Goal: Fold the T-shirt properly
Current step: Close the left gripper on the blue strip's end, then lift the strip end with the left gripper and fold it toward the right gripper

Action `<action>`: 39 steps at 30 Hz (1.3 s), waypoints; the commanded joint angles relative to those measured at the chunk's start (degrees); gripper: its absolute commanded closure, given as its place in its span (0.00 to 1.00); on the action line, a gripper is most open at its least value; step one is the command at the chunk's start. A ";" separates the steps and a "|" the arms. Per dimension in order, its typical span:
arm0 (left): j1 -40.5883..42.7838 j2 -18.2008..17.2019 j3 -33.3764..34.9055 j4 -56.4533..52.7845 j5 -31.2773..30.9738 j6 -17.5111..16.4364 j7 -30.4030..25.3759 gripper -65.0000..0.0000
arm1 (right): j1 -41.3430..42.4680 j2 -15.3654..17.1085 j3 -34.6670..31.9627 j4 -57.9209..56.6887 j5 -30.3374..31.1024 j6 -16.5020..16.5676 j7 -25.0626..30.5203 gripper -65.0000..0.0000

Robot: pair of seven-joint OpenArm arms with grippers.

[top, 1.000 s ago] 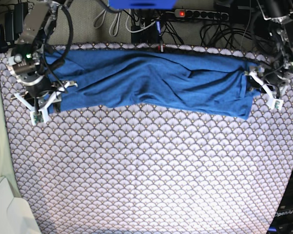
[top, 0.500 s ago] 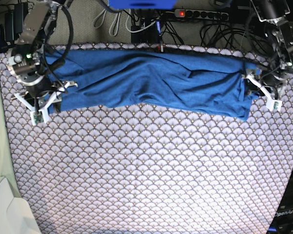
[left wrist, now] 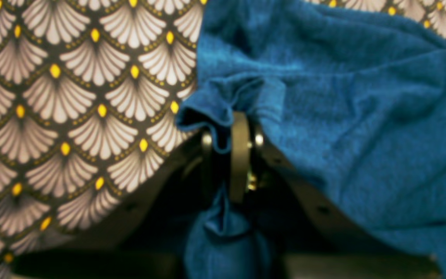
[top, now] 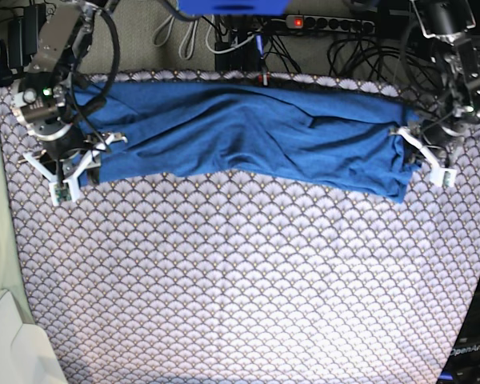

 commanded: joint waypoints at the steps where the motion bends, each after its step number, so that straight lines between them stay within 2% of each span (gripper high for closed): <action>1: 1.73 0.58 0.94 1.82 1.38 -1.78 5.21 0.99 | 0.68 0.33 0.03 0.85 0.40 0.06 1.39 0.68; 4: 2.69 0.84 0.94 9.73 1.65 -1.16 6.09 0.99 | 0.68 0.33 0.03 0.85 0.40 0.06 1.39 0.68; 7: 2.43 1.10 0.85 14.74 1.65 -1.07 10.04 0.99 | 0.68 0.33 0.03 0.85 0.40 0.06 1.39 0.68; 11: 0.93 2.16 0.85 18.17 2.35 -0.99 13.56 0.99 | 0.68 0.33 0.03 0.85 0.40 0.06 1.39 0.68; 14: 0.93 3.21 1.03 20.63 5.43 -0.99 13.91 0.99 | 0.68 0.33 0.11 0.85 0.40 0.06 1.39 0.68; 22: -0.03 13.85 1.20 27.49 22.22 -0.99 13.65 0.99 | 0.68 0.77 0.29 0.85 0.22 0.06 1.39 0.68; 25: -0.21 18.07 1.38 29.51 26.00 -0.99 13.65 1.00 | 0.68 0.86 0.29 0.94 0.22 0.06 1.39 0.68; 29: -0.03 20.27 7.18 31.27 29.16 -0.90 14.17 1.00 | 1.12 1.21 0.29 0.94 0.22 0.06 1.39 0.68; 31: 0.14 22.20 9.47 31.71 30.92 1.04 14.26 1.00 | 1.48 1.21 0.29 0.94 0.22 0.06 1.21 0.68; 33: 1.11 24.05 11.58 32.06 32.24 4.64 13.82 1.00 | 1.48 1.21 0.29 1.03 0.22 0.06 1.21 0.68; 39: 4.10 24.93 21.77 32.85 32.42 11.32 13.73 1.00 | 1.56 2.09 0.38 1.29 0.31 0.06 1.39 0.68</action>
